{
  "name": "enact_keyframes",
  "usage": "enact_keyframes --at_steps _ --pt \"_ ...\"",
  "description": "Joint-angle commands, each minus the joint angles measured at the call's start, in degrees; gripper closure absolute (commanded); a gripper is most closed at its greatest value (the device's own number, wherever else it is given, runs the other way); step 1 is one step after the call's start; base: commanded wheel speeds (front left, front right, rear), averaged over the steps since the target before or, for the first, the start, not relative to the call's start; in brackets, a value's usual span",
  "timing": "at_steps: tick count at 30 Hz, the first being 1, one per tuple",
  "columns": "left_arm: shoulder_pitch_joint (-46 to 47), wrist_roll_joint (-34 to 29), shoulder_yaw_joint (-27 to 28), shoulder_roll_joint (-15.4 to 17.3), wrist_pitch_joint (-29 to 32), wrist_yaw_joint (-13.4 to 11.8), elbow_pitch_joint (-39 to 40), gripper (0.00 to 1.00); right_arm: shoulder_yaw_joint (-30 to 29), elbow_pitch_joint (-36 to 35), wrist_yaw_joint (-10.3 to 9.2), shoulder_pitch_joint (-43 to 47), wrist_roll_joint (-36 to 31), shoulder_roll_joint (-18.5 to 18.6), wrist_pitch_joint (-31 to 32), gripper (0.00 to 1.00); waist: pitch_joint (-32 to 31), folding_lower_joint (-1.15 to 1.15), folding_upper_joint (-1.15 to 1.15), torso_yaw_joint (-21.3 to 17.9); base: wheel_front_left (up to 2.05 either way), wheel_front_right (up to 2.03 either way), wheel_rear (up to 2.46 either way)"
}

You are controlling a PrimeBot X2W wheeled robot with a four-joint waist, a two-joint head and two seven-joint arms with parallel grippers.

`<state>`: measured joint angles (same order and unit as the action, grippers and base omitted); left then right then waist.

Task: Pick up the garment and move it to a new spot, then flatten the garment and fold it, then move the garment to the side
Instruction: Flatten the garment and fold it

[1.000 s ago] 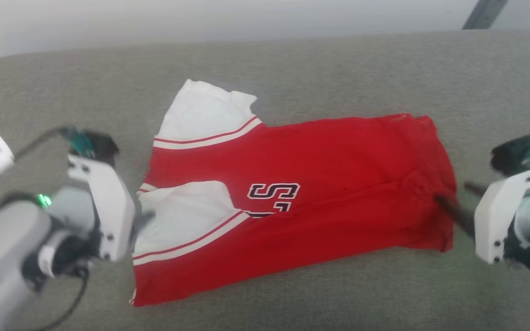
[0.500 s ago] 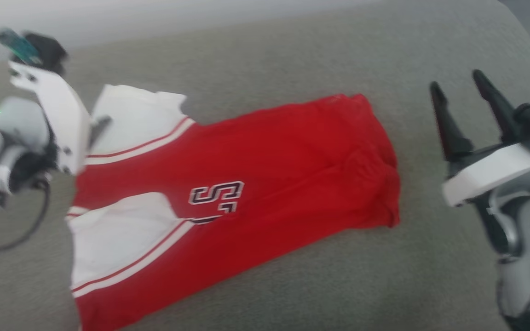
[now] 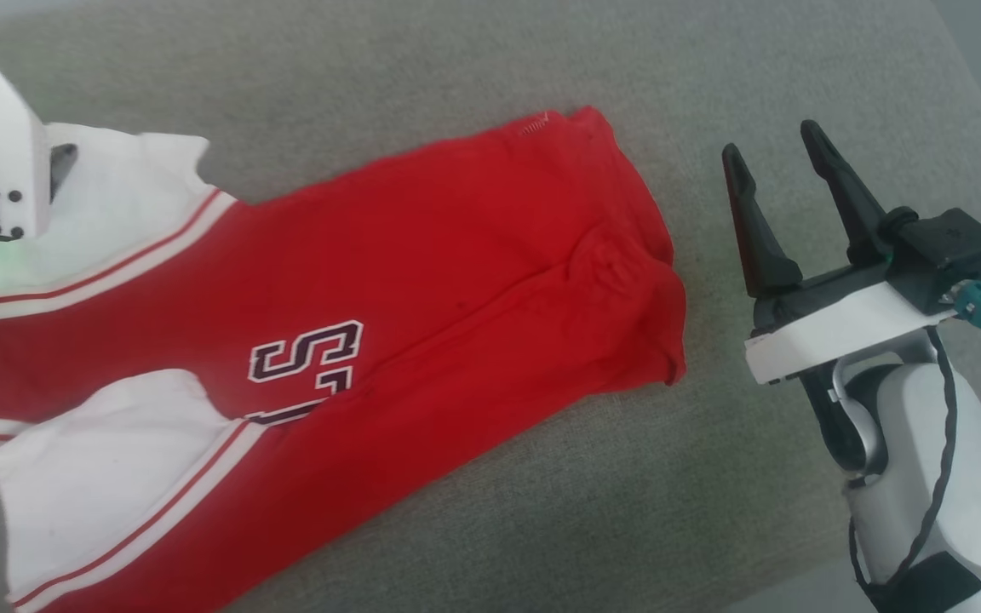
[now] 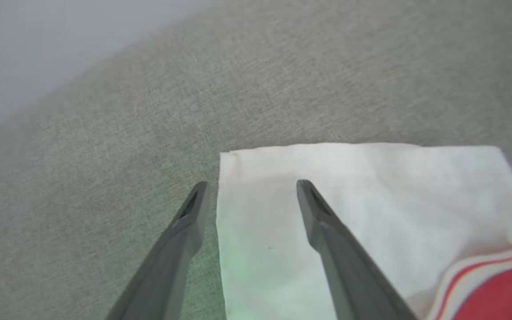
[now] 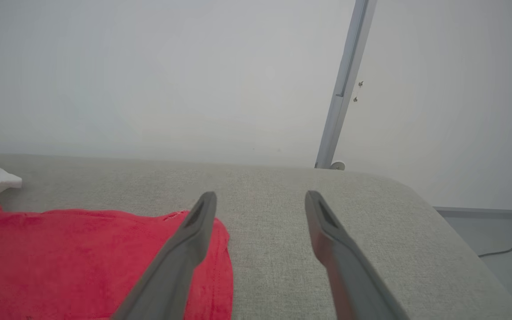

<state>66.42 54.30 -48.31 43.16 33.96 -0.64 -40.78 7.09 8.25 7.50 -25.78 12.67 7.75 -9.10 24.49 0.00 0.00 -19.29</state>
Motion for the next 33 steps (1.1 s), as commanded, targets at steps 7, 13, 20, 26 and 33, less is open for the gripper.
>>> enact_keyframes --at_steps 7,13,20,26,33 --pt "0.7 1.7 -0.4 -2.2 5.2 -0.6 -9.1 0.0 1.5 0.3 -0.01 -1.3 1.8 0.0 1.2 0.0 2.8 0.0 0.0 -1.2 0.0 0.0 0.0" --pt "0.3 3.8 -1.0 -4.5 9.5 0.5 -12.6 1.0 3.7 0.7 -0.01 -3.3 4.9 1.4 6.8 0.0 3.3 0.0 0.0 -0.5 0.0 0.0 0.0" --pt "3.3 3.4 -0.9 -7.0 7.7 1.5 -13.6 1.0 8.7 4.4 -0.01 -12.1 9.2 5.1 18.2 0.0 3.8 0.0 0.0 1.2 0.0 0.0 0.0" --pt "5.9 2.8 -0.9 -8.6 6.2 2.2 -14.5 1.0 15.6 13.1 -0.03 -22.4 14.8 7.1 29.3 0.0 4.7 0.0 0.0 2.8 0.0 0.0 0.0" --pt "7.7 2.4 -1.1 -10.3 4.8 3.2 -15.8 1.0 23.7 23.7 -0.03 -31.1 21.9 7.1 40.3 0.0 5.7 0.0 0.0 4.0 0.0 0.0 0.0"
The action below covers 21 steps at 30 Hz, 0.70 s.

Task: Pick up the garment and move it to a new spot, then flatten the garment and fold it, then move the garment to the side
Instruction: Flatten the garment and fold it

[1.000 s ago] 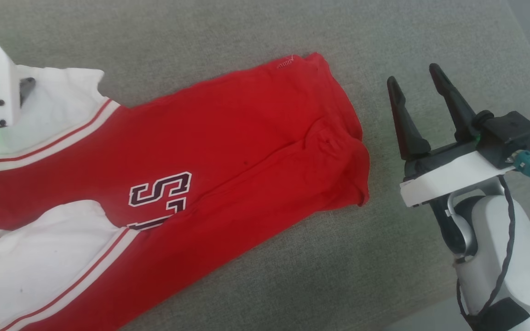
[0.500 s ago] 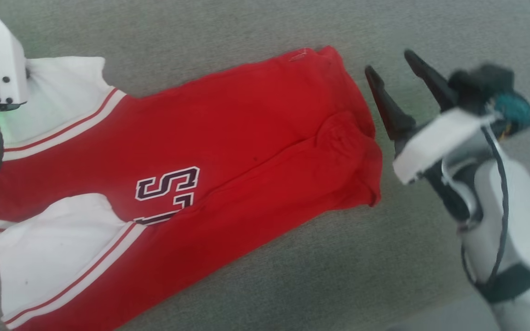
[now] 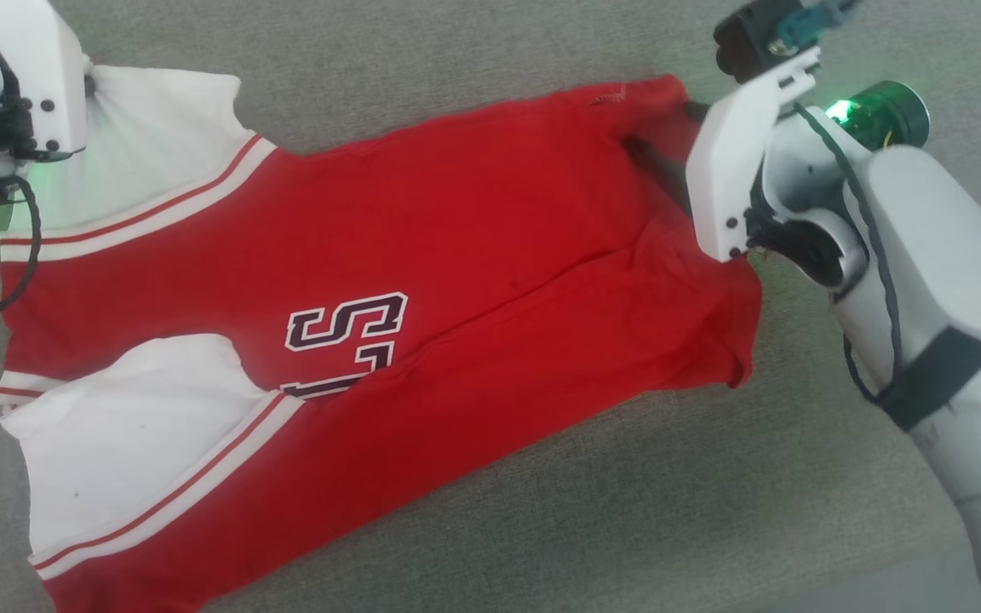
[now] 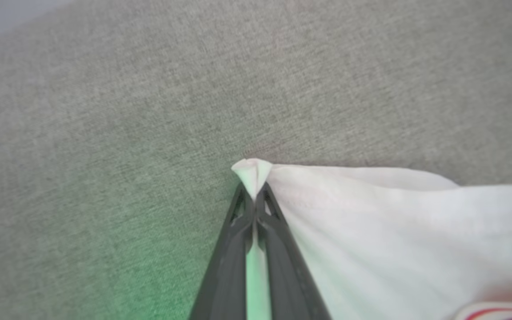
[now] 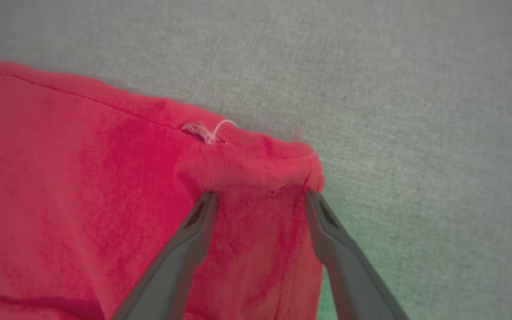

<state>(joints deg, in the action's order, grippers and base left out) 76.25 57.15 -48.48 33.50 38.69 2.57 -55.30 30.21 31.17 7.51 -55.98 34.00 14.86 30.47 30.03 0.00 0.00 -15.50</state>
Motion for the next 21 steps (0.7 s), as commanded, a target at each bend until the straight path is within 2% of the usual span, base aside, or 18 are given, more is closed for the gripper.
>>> enact_keyframes --at_steps 1,3,4,5,6,14,21 --pt "-2.0 -0.5 -1.0 -0.8 0.0 0.0 -1.6 1.0 1.7 2.0 -0.04 -1.9 1.3 -0.1 1.9 0.0 0.2 0.0 0.0 0.3 0.0 0.0 0.0" --pt "-1.6 -0.4 -1.0 -1.3 -0.7 0.4 -2.0 1.0 3.7 4.3 -0.02 -3.3 2.8 -0.4 4.0 0.0 0.3 0.0 0.0 0.6 0.0 0.0 0.0" --pt "-1.5 -0.4 -1.0 -1.5 -0.9 0.5 -2.3 1.0 4.6 5.3 -0.02 -3.7 3.6 -0.4 5.1 0.17 0.3 0.0 0.0 0.8 0.0 0.0 0.0" --pt "-1.4 -0.3 -1.0 -1.8 -1.1 0.6 -2.5 1.0 5.9 6.0 -0.02 -4.3 4.0 -0.3 6.0 0.65 0.2 0.0 0.0 1.1 0.0 0.0 0.0" --pt "-1.2 -0.2 -0.9 -2.1 -1.5 0.7 -2.6 1.0 6.7 6.5 -0.02 -4.7 4.5 0.0 6.2 1.0 0.0 0.0 0.0 1.4 0.0 0.0 0.0" --pt "0.8 -0.2 -1.0 -3.2 -1.8 1.9 -3.1 1.0 9.4 8.3 -0.07 -6.7 5.8 3.1 1.7 1.0 -2.5 0.0 0.0 4.0 0.0 0.0 0.0" --pt "1.7 0.7 -1.5 -4.6 0.1 2.9 -1.2 1.0 10.4 8.2 -0.07 -4.9 7.1 6.6 -2.8 1.0 -6.5 0.0 0.0 7.2 0.0 0.0 0.0"
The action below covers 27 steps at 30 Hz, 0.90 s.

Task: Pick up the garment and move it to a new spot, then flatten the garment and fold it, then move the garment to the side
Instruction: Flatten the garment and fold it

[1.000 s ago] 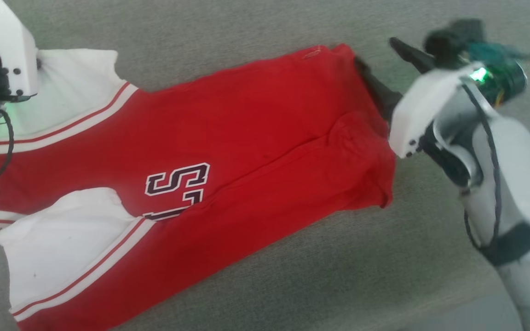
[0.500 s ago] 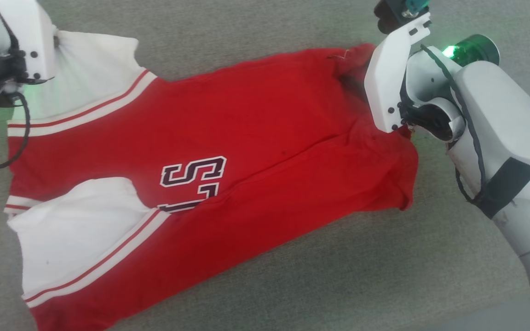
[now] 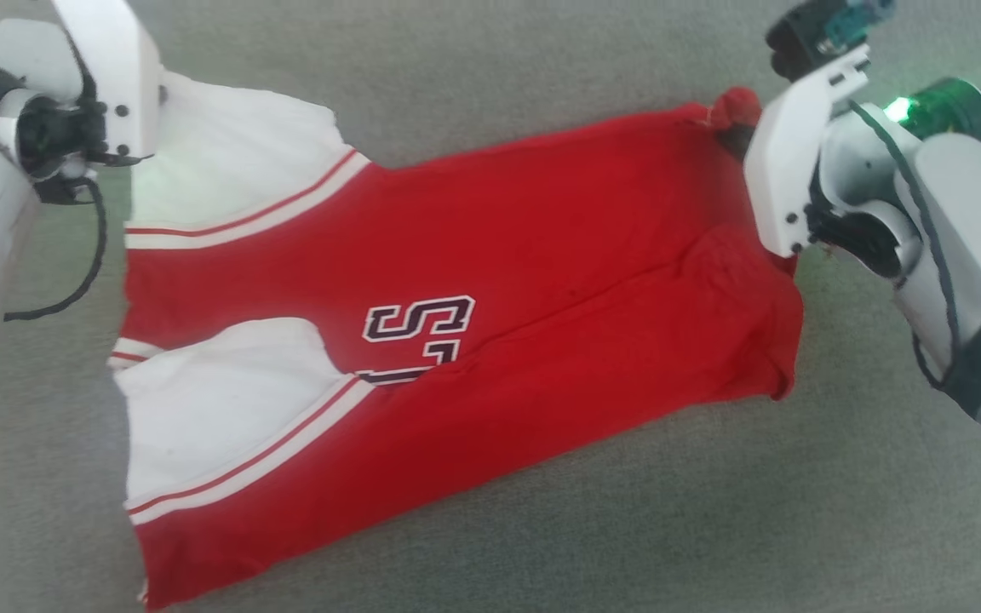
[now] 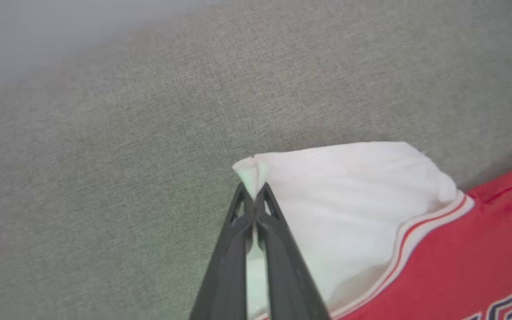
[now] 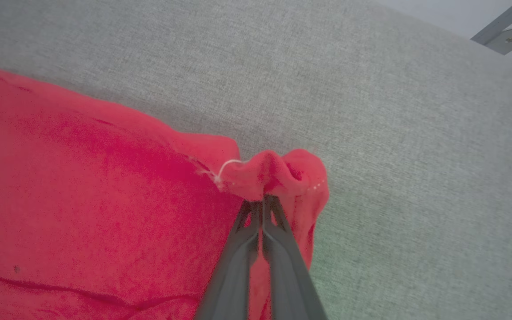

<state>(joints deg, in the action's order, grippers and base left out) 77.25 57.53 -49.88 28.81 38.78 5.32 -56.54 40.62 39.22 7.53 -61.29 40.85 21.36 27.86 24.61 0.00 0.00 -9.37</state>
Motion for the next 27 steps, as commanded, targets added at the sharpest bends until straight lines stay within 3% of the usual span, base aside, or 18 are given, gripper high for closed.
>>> enact_keyframes --at_steps 1,7,11,15,22,27 --pt "0.6 0.6 -0.1 0.0 0.5 0.3 0.5 1.0 0.2 -0.2 -0.09 0.9 0.4 0.7 -0.6 1.0 -1.7 0.0 0.0 1.5 0.0 0.0 0.0" --pt "-2.4 0.8 -1.3 0.5 3.7 -1.1 5.7 1.0 -0.2 -2.8 -0.08 5.0 1.6 4.2 -2.8 1.0 -5.4 0.0 0.0 3.8 0.0 0.0 0.0" --pt "-6.2 1.5 -1.9 2.3 6.4 -4.2 13.3 1.0 -1.4 -5.2 -0.08 8.9 2.1 6.2 -3.1 1.0 -7.6 0.0 0.0 5.1 0.0 0.0 0.0" --pt "-11.8 2.3 -2.2 6.1 9.5 -8.8 24.2 1.0 -3.5 -7.6 -0.08 13.6 2.5 7.8 -1.8 1.0 -9.4 0.0 0.0 6.1 0.0 0.0 0.0" --pt "-24.8 5.4 -2.2 14.7 13.0 -19.3 47.7 1.0 -7.8 -12.9 -0.08 23.0 3.0 9.6 2.0 1.0 -11.4 0.0 0.0 7.2 0.0 0.0 0.0" --pt "-32.6 7.7 -2.5 18.2 12.4 -24.3 56.7 1.0 -11.1 -14.6 -0.08 28.7 2.2 9.0 4.4 1.0 -12.2 0.0 0.0 7.6 0.0 0.0 0.0"
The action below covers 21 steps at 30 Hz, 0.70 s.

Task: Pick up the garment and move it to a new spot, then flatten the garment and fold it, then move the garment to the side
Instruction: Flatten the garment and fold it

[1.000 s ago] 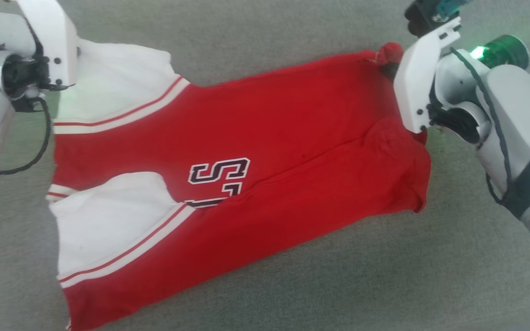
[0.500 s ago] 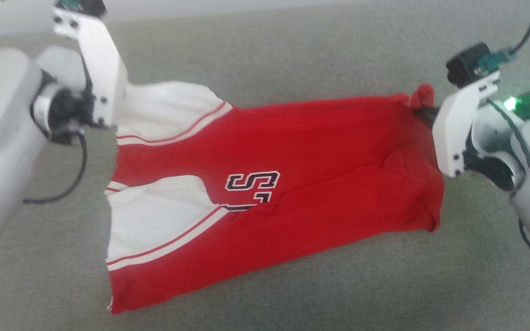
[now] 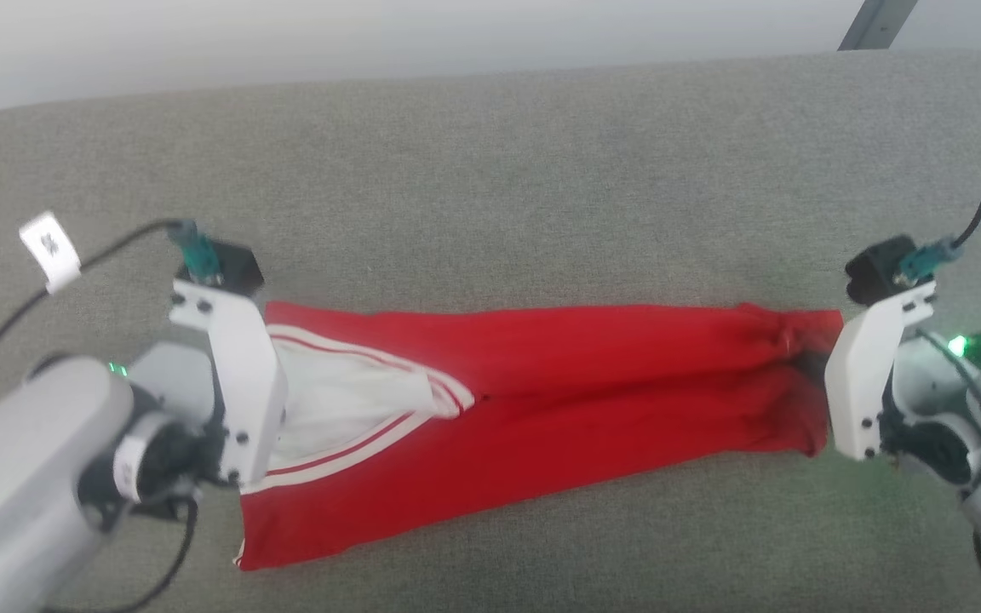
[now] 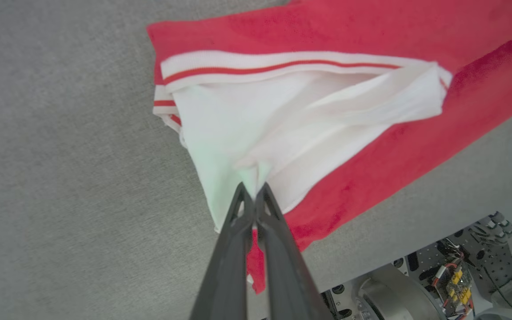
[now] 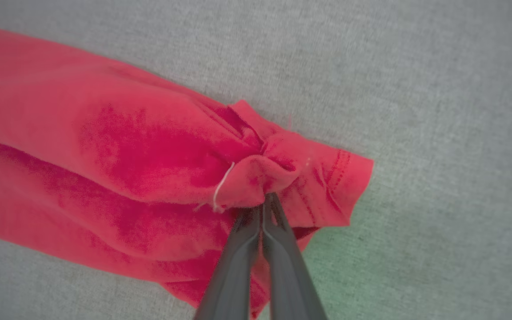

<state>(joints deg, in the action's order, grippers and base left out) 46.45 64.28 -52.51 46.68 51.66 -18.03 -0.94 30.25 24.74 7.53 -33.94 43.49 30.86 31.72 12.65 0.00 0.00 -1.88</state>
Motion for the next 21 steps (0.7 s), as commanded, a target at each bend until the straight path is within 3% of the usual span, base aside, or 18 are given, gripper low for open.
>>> enact_keyframes --at_steps 1,7,8,9,10,11,21 --pt "-3.0 1.2 0.2 0.5 -1.0 -1.5 1.7 1.0 -1.3 -0.1 -0.08 2.5 -0.5 -0.9 1.0 1.0 -0.3 0.0 0.0 0.1 0.0 0.0 0.0" --pt "-7.4 2.1 -0.2 -1.4 -4.4 -1.1 -1.1 1.0 -3.7 1.3 -0.05 5.3 -1.5 -3.8 1.7 1.0 -1.2 0.0 0.0 0.3 0.0 0.0 0.0" --pt "-7.7 2.1 -0.4 -1.9 -5.1 -0.6 -2.1 0.81 -3.6 1.5 -0.05 5.5 -1.9 -4.2 2.0 1.0 -1.4 0.0 0.0 0.3 0.0 0.0 0.0" --pt "-7.8 1.9 -0.3 -2.3 -5.9 -0.1 -3.1 0.65 -3.4 1.5 -0.05 5.6 -2.3 -4.4 2.0 0.85 -1.7 0.0 0.0 0.4 0.0 0.0 0.0" --pt "-8.0 1.8 -0.2 -2.9 -6.8 0.4 -3.9 0.36 -3.6 1.6 -0.05 5.6 -2.1 -4.8 1.9 0.18 -2.1 0.0 0.0 0.4 0.0 0.0 0.0" --pt "-8.3 2.0 0.0 -3.4 -7.7 0.8 -4.7 0.0 -3.8 1.5 -0.05 5.7 -2.0 -5.1 2.1 0.0 -2.4 0.0 0.0 0.5 0.0 0.0 0.0" --pt "-11.6 0.2 2.5 -4.0 -19.5 4.7 -5.7 0.0 -7.1 -2.4 -0.05 7.4 -0.1 -3.0 5.5 0.0 -6.2 0.0 0.0 1.8 0.0 0.0 0.0"
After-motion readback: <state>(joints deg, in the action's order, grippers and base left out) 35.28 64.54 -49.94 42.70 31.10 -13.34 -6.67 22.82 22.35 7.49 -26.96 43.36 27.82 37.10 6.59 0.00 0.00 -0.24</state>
